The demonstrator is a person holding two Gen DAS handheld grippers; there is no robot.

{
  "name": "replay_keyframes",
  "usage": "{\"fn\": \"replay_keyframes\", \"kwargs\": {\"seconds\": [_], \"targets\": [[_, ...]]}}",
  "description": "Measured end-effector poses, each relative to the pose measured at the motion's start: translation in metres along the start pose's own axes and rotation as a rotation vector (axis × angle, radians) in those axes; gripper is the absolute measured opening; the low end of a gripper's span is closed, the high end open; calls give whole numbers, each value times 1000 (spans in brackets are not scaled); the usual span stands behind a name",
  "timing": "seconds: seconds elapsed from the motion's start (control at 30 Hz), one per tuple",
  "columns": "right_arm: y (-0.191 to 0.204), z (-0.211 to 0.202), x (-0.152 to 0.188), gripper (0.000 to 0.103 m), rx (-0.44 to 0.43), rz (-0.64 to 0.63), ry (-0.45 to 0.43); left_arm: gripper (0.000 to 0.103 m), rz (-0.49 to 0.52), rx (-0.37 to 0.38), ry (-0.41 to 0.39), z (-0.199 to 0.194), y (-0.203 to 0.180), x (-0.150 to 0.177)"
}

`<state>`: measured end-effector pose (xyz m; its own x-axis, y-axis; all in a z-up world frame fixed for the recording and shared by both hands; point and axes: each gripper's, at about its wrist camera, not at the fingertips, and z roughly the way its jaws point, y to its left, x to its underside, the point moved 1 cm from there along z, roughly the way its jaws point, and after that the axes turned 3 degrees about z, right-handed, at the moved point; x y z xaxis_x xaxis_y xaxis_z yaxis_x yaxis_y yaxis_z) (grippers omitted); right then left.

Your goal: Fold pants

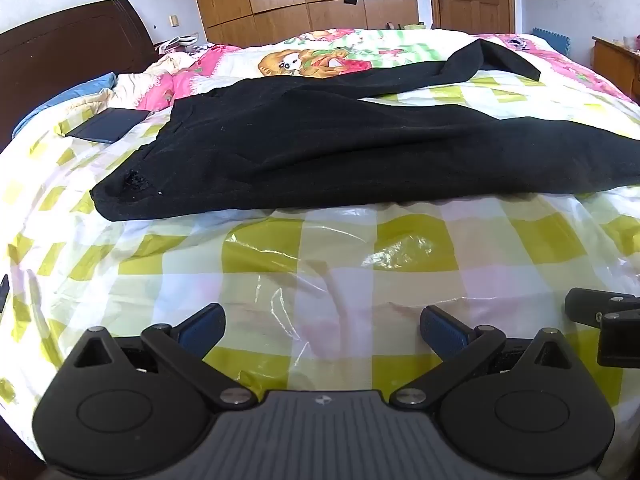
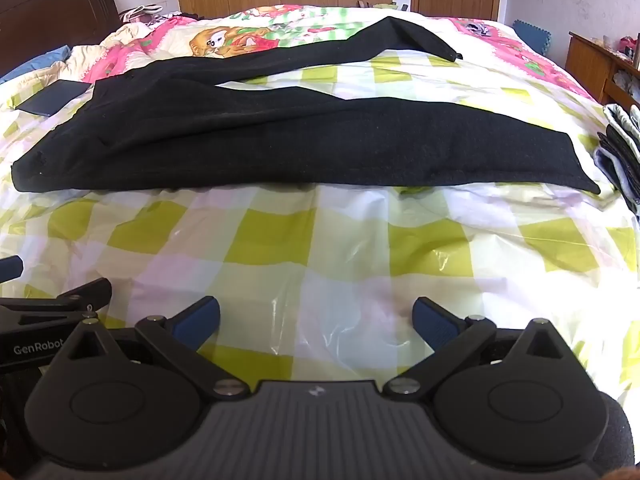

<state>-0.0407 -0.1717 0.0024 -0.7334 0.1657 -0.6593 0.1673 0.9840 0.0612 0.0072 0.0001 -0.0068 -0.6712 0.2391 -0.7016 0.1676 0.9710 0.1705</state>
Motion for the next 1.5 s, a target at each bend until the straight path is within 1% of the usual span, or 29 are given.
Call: {"fn": "replay_keyframes", "kwargs": {"seconds": [0.17, 0.3, 0.33, 0.4, 0.5, 0.57, 0.73, 0.83, 0.9, 1.0, 1.1, 1.2, 1.27, 1.33, 1.5], "targets": [[0, 0, 0, 102, -4, 2, -1, 103, 3, -12, 10, -1, -1, 1], [1, 2, 0, 102, -6, 6, 1, 103, 19, -35, 45, -6, -5, 4], [1, 3, -1, 102, -7, 8, 1, 103, 27, -28, 58, -1, -2, 7], [-1, 2, 0, 102, -11, 11, 1, 103, 47, -48, 69, -4, -2, 10], [-1, 2, -1, 102, -16, 13, 4, 103, 57, -62, 55, -12, -2, 13], [-2, 1, -1, 102, -18, 14, 3, 103, 58, -61, 48, -22, 7, 15], [-2, 0, -1, 102, -15, 19, 0, 103, 71, -81, 81, -33, 11, 22], [-2, 0, -1, 102, -14, 19, -1, 103, 64, -83, 51, -45, 15, 25], [-1, 0, -1, 102, -14, 17, -2, 103, 55, -72, 53, -51, 18, 28], [-2, -1, -2, 102, -16, 18, -4, 103, 55, -89, 61, -59, 20, 32], [-2, -1, -2, 102, -18, 20, -6, 103, 39, -100, 34, -69, 23, 34], [-1, -1, -3, 102, -21, 21, -6, 103, 28, -97, 26, -75, 25, 36], [-1, -2, -2, 102, -25, 20, -7, 103, 40, -102, -4, -84, 23, 38], [-1, -1, -3, 102, -26, 20, -6, 103, 61, -122, -29, -90, 20, 39], [-2, -1, -3, 102, -29, 24, -7, 103, 62, -118, -30, -97, 21, 41]]}}
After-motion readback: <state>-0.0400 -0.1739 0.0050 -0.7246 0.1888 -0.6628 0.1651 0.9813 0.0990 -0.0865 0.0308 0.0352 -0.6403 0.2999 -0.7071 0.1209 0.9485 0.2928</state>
